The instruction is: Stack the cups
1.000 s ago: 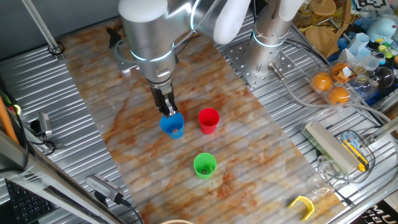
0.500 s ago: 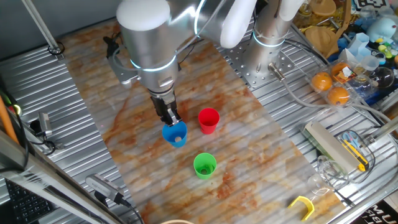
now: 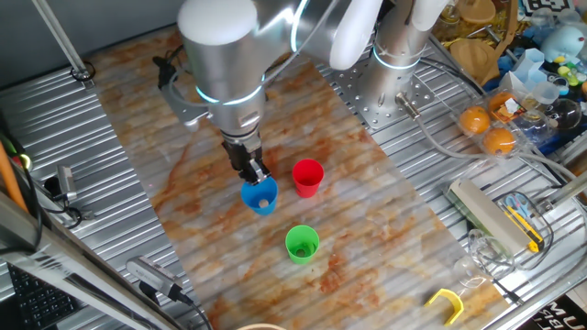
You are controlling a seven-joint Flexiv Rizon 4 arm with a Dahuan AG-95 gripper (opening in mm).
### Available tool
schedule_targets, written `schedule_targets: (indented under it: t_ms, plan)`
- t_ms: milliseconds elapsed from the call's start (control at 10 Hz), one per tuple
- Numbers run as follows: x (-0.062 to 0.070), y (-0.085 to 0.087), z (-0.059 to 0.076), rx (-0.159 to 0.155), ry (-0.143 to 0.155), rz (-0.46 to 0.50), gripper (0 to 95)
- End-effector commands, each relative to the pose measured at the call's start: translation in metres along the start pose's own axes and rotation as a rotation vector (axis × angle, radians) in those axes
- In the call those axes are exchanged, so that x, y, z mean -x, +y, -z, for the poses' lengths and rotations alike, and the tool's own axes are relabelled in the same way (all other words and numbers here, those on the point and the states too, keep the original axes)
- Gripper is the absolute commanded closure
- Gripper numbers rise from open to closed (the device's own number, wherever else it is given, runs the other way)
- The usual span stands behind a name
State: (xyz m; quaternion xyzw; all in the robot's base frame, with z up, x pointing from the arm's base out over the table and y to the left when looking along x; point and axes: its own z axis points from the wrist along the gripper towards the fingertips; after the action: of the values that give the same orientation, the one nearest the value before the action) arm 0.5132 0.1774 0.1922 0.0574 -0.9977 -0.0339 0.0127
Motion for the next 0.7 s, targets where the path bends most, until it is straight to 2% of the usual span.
schedule_targets:
  t_ms: [100,200,400,500,700]
  plan:
    - [-0.0011,-0.0002,0.0004,-0.009,0.003,0.003,95.0]
    - [-0.0011,-0.0002,0.0004,-0.004,-0.015,0.012,95.0]
    - [-0.0011,-0.0002,0.0004,-0.013,0.008,0.07,95.0]
    - [-0.0011,-0.0002,0.0004,-0.046,0.017,0.114,95.0]
    - [-0.0011,-0.0002,0.0004,-0.043,0.014,0.168,95.0]
